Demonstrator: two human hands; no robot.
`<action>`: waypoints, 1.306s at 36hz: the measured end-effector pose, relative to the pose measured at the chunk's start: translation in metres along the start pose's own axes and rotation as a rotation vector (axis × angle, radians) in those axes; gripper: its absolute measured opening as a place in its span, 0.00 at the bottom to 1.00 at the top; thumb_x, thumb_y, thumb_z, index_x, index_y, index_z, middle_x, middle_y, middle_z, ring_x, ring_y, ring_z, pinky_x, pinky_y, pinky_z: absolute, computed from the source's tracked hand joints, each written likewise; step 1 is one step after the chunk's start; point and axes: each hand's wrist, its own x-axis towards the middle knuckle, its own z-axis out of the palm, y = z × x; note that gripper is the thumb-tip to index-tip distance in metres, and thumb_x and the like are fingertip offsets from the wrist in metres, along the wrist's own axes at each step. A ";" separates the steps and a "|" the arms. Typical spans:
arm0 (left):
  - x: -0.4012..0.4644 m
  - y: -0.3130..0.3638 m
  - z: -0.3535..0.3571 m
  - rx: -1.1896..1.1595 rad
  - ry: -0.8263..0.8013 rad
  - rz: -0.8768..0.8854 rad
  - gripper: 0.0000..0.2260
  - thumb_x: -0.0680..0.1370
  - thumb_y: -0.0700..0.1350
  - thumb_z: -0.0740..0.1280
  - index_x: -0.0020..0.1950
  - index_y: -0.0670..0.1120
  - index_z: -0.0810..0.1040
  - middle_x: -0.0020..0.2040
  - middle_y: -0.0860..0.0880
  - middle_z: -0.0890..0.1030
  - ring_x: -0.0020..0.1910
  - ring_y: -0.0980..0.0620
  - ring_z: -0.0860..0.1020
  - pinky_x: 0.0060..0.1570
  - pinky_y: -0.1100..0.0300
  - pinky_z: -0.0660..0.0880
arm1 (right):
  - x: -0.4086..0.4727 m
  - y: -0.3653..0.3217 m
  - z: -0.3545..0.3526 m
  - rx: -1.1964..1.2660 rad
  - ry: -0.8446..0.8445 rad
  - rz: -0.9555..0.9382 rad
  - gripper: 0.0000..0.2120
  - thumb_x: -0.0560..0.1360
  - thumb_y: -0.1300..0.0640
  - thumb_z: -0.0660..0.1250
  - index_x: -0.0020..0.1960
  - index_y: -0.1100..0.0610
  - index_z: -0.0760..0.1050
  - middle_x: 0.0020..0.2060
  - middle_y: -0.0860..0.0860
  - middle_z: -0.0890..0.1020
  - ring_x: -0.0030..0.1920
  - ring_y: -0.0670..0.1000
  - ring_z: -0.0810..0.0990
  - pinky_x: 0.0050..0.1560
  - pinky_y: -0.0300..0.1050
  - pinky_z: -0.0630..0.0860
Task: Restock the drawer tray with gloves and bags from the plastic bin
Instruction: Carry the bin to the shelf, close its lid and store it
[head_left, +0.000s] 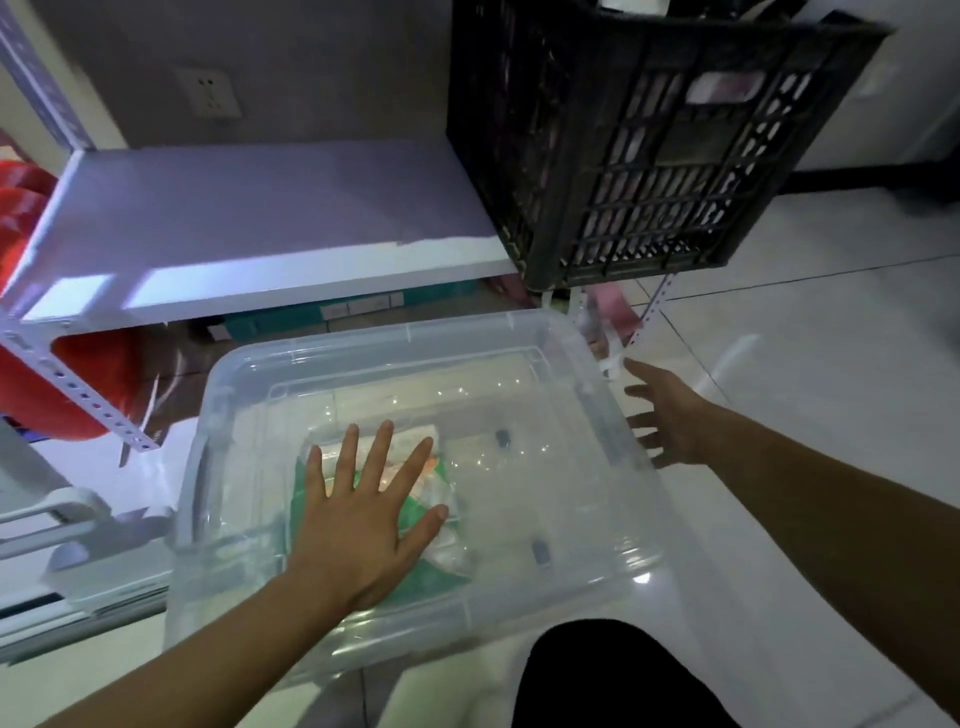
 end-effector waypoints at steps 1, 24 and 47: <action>0.000 0.001 0.000 -0.002 0.002 0.001 0.33 0.74 0.73 0.33 0.78 0.66 0.37 0.80 0.51 0.36 0.78 0.43 0.33 0.74 0.37 0.33 | 0.001 0.000 0.004 -0.036 -0.006 0.012 0.39 0.70 0.30 0.65 0.71 0.54 0.68 0.60 0.61 0.78 0.56 0.64 0.80 0.60 0.63 0.75; 0.001 -0.002 -0.002 -0.019 -0.027 -0.006 0.34 0.71 0.74 0.30 0.77 0.67 0.36 0.80 0.52 0.36 0.79 0.42 0.34 0.73 0.37 0.31 | -0.027 -0.033 0.055 -0.879 0.486 -0.332 0.15 0.70 0.54 0.76 0.49 0.61 0.75 0.41 0.57 0.82 0.40 0.59 0.83 0.43 0.56 0.84; -0.156 -0.087 0.032 -1.827 0.101 -0.685 0.20 0.75 0.53 0.66 0.67 0.58 0.78 0.68 0.52 0.78 0.63 0.54 0.79 0.66 0.47 0.69 | -0.072 0.145 0.031 0.473 0.063 -0.207 0.16 0.78 0.50 0.66 0.64 0.54 0.77 0.63 0.55 0.81 0.61 0.57 0.80 0.53 0.56 0.79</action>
